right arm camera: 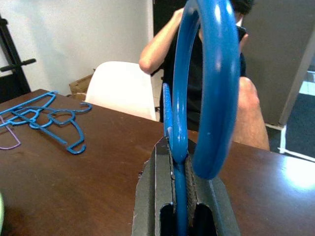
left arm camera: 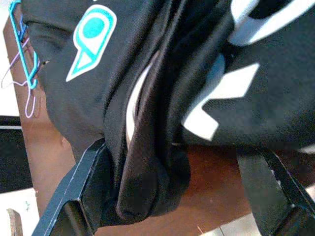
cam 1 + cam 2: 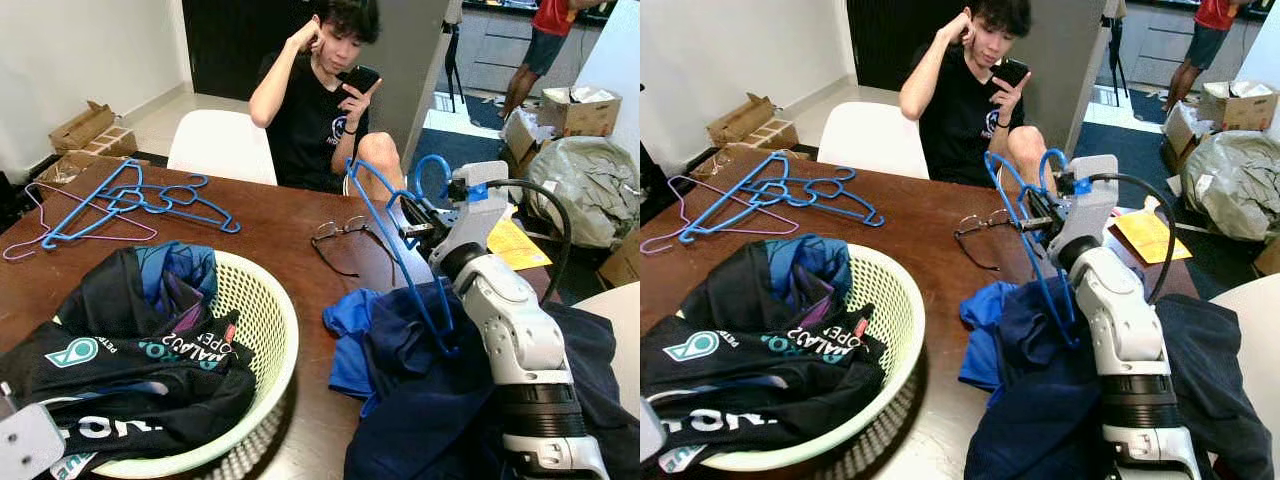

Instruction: Hang hanger

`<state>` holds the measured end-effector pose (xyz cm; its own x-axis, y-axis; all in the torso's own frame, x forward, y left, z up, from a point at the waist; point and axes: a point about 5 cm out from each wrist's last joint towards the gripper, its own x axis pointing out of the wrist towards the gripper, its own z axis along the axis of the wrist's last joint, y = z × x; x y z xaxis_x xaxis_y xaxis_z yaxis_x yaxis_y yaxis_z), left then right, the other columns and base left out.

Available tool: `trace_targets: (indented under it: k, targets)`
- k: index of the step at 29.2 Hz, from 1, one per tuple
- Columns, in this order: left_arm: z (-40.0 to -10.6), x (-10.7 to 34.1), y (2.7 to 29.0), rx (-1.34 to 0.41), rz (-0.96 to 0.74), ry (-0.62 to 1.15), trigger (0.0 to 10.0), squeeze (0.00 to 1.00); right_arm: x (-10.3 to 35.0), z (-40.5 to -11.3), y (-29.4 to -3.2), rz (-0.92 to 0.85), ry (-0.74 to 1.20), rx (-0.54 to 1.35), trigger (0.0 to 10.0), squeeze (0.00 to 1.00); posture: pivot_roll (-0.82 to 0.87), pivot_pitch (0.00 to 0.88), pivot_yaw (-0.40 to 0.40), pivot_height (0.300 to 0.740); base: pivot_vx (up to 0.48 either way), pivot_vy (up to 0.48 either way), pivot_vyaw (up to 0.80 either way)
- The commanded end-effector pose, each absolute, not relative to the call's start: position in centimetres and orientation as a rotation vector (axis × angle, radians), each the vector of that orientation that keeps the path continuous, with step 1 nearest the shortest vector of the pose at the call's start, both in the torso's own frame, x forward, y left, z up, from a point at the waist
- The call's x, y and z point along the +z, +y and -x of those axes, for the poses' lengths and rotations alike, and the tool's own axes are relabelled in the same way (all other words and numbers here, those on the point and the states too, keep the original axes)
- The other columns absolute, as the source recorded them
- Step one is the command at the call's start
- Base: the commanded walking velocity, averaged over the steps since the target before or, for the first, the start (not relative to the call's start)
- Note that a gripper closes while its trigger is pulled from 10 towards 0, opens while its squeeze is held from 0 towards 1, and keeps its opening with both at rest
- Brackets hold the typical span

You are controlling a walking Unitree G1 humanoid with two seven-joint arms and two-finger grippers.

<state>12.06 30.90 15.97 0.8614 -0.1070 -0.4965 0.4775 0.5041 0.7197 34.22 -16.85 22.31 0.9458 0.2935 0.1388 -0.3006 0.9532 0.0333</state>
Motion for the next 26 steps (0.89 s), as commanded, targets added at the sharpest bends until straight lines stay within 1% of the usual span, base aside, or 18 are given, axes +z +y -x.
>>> trace_targets:
  k: [1, 9, 16, 22, 23, 24, 26]
  targets:
    - [-11.8, 16.3, 31.1, -0.357, -0.996, 0.425, 10.0, 0.00, 22.2, -34.4, -17.0, -0.041, -0.130, 0.299, 10.0, 0.00, 0.16, 0.026, -0.089, 0.740, 0.000, 0.000, 0.00]
    - [-11.7, 17.5, 31.6, -0.321, -1.025, 0.416, 10.0, 0.00, 22.1, -34.5, -16.7, -0.044, -0.127, 0.306, 10.0, 0.00, 0.17, 0.028, -0.093, 0.740, 0.000, 0.000, 0.00]
    - [-11.8, 17.5, 32.0, -0.297, -1.042, 0.409, 10.0, 0.00, 22.1, -34.5, -16.6, -0.047, -0.125, 0.312, 10.0, 0.00, 0.16, 0.032, -0.097, 0.740, 0.000, 0.000, 0.00]
    - [-12.1, 17.0, 31.4, -0.308, -1.002, 0.387, 10.0, 0.00, 22.2, -34.5, -16.8, -0.039, -0.124, 0.312, 10.0, 0.00, 0.15, 0.032, -0.103, 0.740, 0.000, 0.000, 0.00]
    - [-12.0, 16.9, 31.3, -0.312, -0.994, 0.386, 7.6, 0.00, 22.3, -34.5, -16.8, -0.036, -0.125, 0.313, 10.0, 0.00, 0.15, 0.032, -0.105, 0.740, 0.000, 0.000, 0.00]
    - [-12.0, 16.9, 31.3, -0.312, -0.994, 0.386, 7.6, 0.00, 22.3, -34.5, -16.8, -0.036, -0.125, 0.313, 10.0, 0.00, 0.15, 0.032, -0.105, 0.740, 0.000, 0.000, 0.00]
    - [-11.9, 16.7, 31.1, -0.321, -0.977, 0.388, 1.4, 0.00, 22.4, -34.5, -16.8, -0.033, -0.127, 0.315, 10.0, 0.00, 0.15, 0.032, -0.106, 0.740, 0.000, 0.000, 0.00]
